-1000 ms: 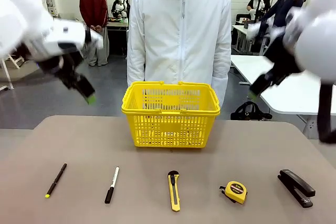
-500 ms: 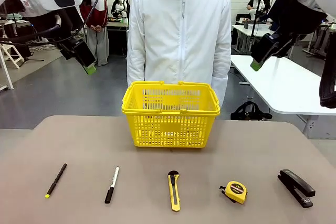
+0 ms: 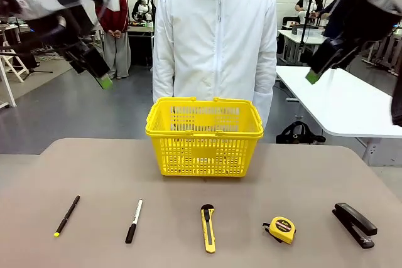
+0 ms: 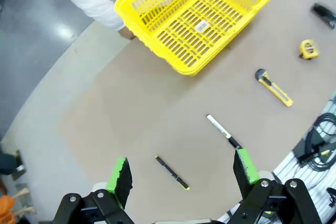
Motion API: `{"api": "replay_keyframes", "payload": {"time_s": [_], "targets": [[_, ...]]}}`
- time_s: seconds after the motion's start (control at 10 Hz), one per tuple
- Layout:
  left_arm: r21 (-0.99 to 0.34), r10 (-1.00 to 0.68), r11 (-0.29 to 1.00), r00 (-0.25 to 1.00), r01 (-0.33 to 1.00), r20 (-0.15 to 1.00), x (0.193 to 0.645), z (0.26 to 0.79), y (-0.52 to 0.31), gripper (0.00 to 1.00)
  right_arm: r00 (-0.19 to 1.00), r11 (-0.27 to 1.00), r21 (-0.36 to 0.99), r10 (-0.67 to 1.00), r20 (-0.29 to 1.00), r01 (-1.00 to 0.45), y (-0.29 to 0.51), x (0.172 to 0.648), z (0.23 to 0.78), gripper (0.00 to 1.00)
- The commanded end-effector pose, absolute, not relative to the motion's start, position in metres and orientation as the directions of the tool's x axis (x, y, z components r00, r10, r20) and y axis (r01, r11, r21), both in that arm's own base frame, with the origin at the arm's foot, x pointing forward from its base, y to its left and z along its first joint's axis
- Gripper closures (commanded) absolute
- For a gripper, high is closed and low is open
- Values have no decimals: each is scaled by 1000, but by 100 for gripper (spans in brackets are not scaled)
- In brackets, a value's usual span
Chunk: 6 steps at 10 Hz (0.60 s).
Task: Place the items the person wants into the basket.
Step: Pick up the item the person points to and place it in the Market Basket.
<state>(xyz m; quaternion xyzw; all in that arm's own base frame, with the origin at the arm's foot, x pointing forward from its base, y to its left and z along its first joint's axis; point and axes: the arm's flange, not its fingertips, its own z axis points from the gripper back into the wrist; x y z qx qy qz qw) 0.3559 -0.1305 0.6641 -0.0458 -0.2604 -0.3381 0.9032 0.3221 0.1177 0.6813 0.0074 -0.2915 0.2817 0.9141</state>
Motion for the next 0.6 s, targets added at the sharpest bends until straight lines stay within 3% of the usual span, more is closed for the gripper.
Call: {"api": "replay_keyframes", "payload": {"time_s": [0.0, 0.3, 0.5], "targets": [[-114, -517, 725, 646, 679, 561, 332, 685, -47, 0, 642, 830, 22, 414, 645, -557, 33, 272, 676, 0], [-213, -400, 739, 671, 639, 625, 301, 692, 43, 0, 620, 785, 214, 257, 741, -581, -61, 228, 673, 0], [-255, -308, 760, 676, 598, 670, 280, 686, 89, 0, 591, 781, 236, 202, 781, -579, -95, 202, 672, 0]]}}
